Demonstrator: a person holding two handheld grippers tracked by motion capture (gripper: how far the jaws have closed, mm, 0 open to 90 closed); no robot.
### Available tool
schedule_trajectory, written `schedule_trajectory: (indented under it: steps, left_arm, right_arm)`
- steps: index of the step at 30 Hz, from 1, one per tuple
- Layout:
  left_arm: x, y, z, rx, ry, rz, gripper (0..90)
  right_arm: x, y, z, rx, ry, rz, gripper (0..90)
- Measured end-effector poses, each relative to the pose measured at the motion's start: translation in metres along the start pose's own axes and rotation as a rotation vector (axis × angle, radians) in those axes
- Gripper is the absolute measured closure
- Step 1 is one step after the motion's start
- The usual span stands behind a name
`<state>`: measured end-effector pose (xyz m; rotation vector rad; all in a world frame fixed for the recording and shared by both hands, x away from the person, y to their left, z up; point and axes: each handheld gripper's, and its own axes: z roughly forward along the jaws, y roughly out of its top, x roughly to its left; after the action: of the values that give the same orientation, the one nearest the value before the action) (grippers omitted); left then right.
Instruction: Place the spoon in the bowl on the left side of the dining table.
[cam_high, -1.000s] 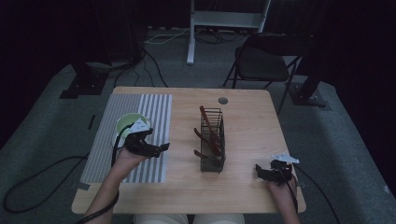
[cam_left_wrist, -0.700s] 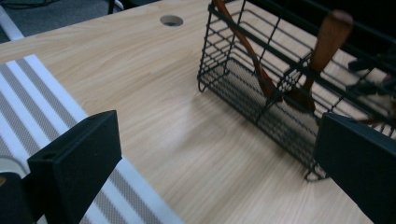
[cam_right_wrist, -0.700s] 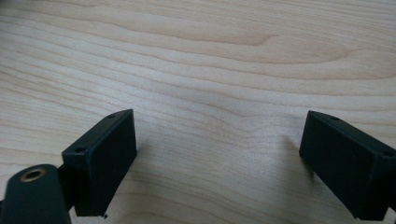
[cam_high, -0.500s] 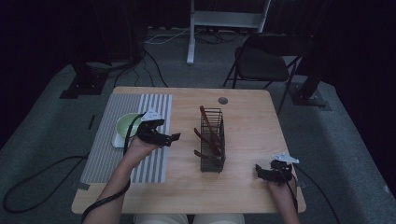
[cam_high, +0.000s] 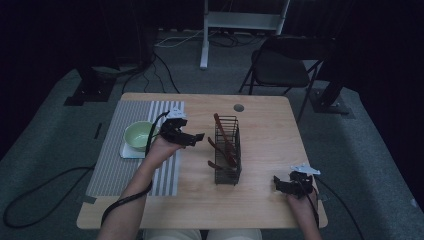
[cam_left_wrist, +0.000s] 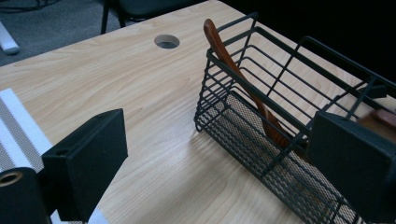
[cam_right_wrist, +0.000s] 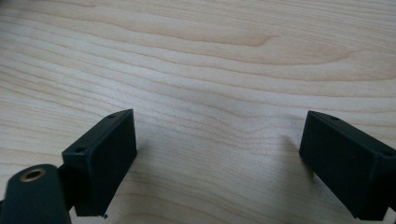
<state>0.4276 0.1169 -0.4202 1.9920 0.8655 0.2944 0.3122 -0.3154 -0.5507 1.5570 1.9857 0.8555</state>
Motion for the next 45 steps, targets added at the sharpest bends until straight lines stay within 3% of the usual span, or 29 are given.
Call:
schedule_trajectory:
  steps: [10, 17, 18, 25, 26, 27, 28, 30, 31, 32, 34, 38, 45]
  left_arm:
    - [-0.004, 0.021, 0.021, 0.013, -0.009, 0.028, 11.8]
    - [-0.001, 0.032, 0.035, 0.005, 0.0, 0.005, 14.5]
    - [0.0, 0.033, 0.037, 0.003, -0.015, 0.001, 14.5]
    - [-0.003, 0.039, 0.054, 0.027, 0.004, 0.006, 14.8]
    - [-0.003, 0.039, 0.056, 0.025, -0.014, 0.007, 16.3]
    - [-0.003, 0.038, 0.057, 0.018, 0.014, 0.015, 20.5]
    - [-0.002, 0.038, 0.058, 0.01, 0.0, 0.011, 21.5]
    - [-0.001, 0.039, 0.061, 0.0, 0.015, -0.002, 25.4]
    - [0.001, 0.039, 0.062, -0.006, -0.012, -0.02, 27.2]
    - [0.001, 0.04, 0.064, -0.009, 0.007, -0.021, 29.0]
    - [0.003, 0.04, 0.068, 0.008, -0.009, -0.027, 29.1]
    - [0.003, 0.04, 0.076, 0.04, 0.001, -0.012, 29.7]
    - [0.002, 0.04, 0.083, 0.027, 0.008, -0.012, 49.8]
  right_arm:
    - [0.0, 0.0, 0.0, 0.0, 0.001, -0.001, 10.4]
    - [0.0, 0.0, 0.0, 0.0, 0.001, -0.001, 10.4]
    - [0.0, 0.0, 0.0, 0.0, 0.001, 0.0, 10.4]
    - [0.0, 0.0, 0.0, 0.001, 0.006, -0.005, 10.4]
    - [0.0, 0.0, 0.0, 0.001, 0.006, -0.005, 10.5]
    - [0.0, 0.0, 0.0, 0.001, 0.006, -0.005, 10.5]
    - [0.0, 0.0, 0.0, 0.001, 0.007, -0.006, 10.4]
    - [0.0, 0.0, 0.0, 0.001, 0.008, -0.006, 10.5]
    - [0.0, 0.0, 0.0, 0.002, 0.008, -0.006, 10.5]
    - [0.0, 0.0, 0.0, 0.001, 0.008, -0.007, 10.5]
    - [0.0, 0.0, 0.0, 0.001, 0.01, -0.007, 10.5]
    - [0.001, 0.0, 0.0, 0.001, 0.012, -0.008, 10.5]
    - [0.001, 0.0, 0.0, 0.001, 0.013, -0.009, 10.5]
